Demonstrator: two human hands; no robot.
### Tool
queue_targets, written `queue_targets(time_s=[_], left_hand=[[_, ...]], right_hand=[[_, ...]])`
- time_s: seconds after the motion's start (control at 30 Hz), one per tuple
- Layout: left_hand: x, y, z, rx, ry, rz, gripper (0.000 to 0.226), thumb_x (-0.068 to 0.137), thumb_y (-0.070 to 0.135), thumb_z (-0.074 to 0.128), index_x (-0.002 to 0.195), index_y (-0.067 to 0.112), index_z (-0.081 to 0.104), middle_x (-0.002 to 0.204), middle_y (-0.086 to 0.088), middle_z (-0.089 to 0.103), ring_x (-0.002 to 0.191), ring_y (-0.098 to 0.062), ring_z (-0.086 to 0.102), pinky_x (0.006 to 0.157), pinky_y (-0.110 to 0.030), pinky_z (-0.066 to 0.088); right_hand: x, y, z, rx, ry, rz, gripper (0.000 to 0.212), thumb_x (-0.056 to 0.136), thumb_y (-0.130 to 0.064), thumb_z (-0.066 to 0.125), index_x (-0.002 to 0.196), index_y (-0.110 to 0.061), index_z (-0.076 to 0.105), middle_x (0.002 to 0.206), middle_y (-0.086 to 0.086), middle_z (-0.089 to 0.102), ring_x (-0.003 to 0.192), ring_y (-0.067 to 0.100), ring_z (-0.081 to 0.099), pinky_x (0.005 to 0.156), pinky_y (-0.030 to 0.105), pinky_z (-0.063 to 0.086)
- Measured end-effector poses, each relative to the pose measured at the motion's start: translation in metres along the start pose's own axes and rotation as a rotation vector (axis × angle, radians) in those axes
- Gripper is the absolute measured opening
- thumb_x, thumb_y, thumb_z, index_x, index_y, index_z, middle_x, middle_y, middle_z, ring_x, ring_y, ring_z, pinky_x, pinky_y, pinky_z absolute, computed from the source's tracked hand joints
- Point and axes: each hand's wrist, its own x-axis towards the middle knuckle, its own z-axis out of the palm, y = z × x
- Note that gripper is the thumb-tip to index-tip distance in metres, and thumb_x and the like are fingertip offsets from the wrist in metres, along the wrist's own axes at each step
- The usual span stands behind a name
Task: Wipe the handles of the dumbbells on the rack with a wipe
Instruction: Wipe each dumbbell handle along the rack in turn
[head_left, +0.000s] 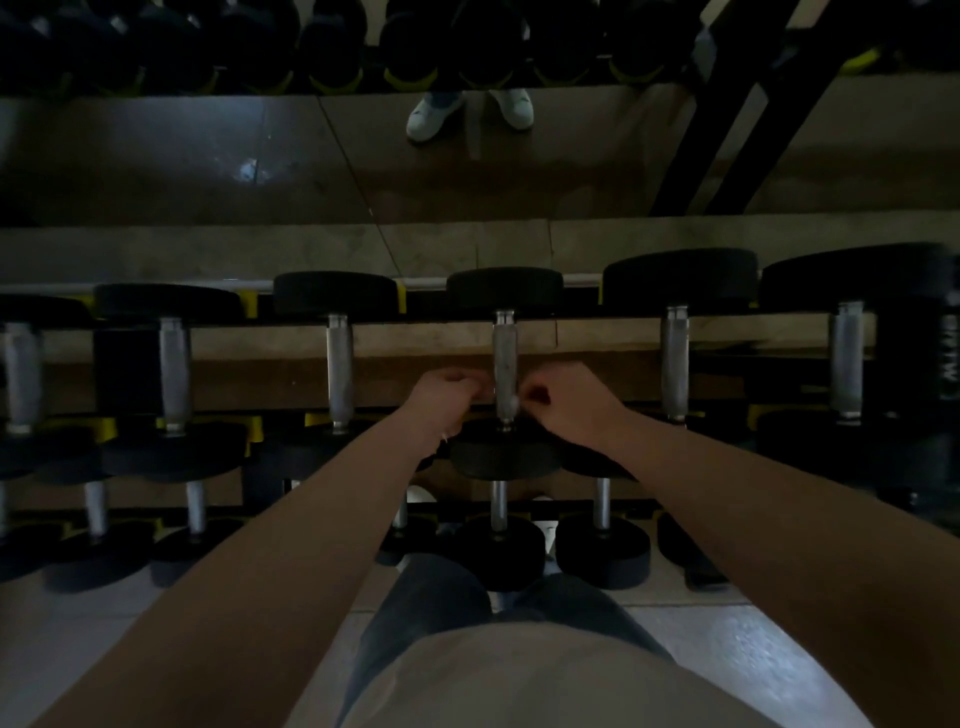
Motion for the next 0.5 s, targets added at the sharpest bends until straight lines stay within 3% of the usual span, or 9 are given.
queue_targets(time_s=[0.1, 0.2, 0.27, 0.33, 0.4, 0.5], left_hand=[[0.0, 0.005, 0.005, 0.011, -0.02, 0.01, 0.022, 0.097, 0.02, 0.054, 0.112, 0.022, 0.071, 0.098, 0.002, 0.071, 0.075, -0.014, 0.053, 0.056, -0.026, 0.036], [0.004, 0.008, 0.008, 0.041, 0.015, -0.007, 0.02, 0.097, 0.021, 0.053, 0.106, 0.023, 0.071, 0.102, 0.003, 0.069, 0.084, -0.015, 0.057, 0.056, -0.026, 0.038], [0.007, 0.01, 0.009, 0.043, 0.022, 0.003, 0.019, 0.097, 0.023, 0.054, 0.107, 0.023, 0.07, 0.101, 0.001, 0.069, 0.08, -0.015, 0.058, 0.053, -0.024, 0.038], [0.01, 0.01, 0.01, 0.02, 0.022, 0.018, 0.021, 0.097, 0.027, 0.058, 0.115, 0.023, 0.068, 0.1, 0.0, 0.068, 0.077, -0.014, 0.058, 0.051, -0.023, 0.038], [0.013, 0.012, 0.011, 0.019, 0.021, 0.026, 0.023, 0.097, 0.026, 0.059, 0.118, 0.023, 0.067, 0.101, 0.0, 0.067, 0.079, -0.014, 0.058, 0.054, -0.024, 0.039], [0.014, 0.014, 0.013, -0.007, 0.005, 0.001, 0.025, 0.097, 0.023, 0.058, 0.121, 0.019, 0.066, 0.106, -0.004, 0.068, 0.086, -0.015, 0.062, 0.055, -0.023, 0.043]], right_hand=[[0.024, -0.012, -0.006, 0.309, 0.284, 0.215, 0.015, 0.099, -0.026, 0.062, 0.11, -0.021, 0.07, 0.102, -0.005, 0.069, 0.092, 0.009, 0.063, 0.081, 0.026, 0.052], [0.039, -0.023, -0.01, 0.447, 0.39, 0.322, 0.02, 0.099, -0.021, 0.061, 0.117, -0.017, 0.069, 0.106, -0.001, 0.069, 0.094, 0.009, 0.062, 0.076, 0.016, 0.047], [0.034, -0.024, -0.008, 0.428, 0.332, 0.33, 0.015, 0.1, -0.02, 0.058, 0.108, -0.017, 0.071, 0.096, -0.003, 0.066, 0.087, 0.009, 0.062, 0.064, 0.012, 0.041], [0.023, -0.02, 0.0, 0.359, 0.163, 0.338, 0.021, 0.101, -0.026, 0.056, 0.087, -0.018, 0.07, 0.084, -0.004, 0.066, 0.081, 0.015, 0.064, 0.058, 0.017, 0.042], [0.015, -0.014, 0.007, 0.318, -0.038, 0.376, 0.032, 0.101, -0.032, 0.056, 0.075, -0.015, 0.066, 0.076, 0.001, 0.065, 0.075, 0.018, 0.064, 0.061, 0.026, 0.047], [0.021, -0.008, 0.008, 0.311, -0.164, 0.451, 0.027, 0.096, -0.023, 0.06, 0.083, -0.002, 0.07, 0.082, 0.01, 0.069, 0.079, 0.025, 0.066, 0.072, 0.036, 0.053]])
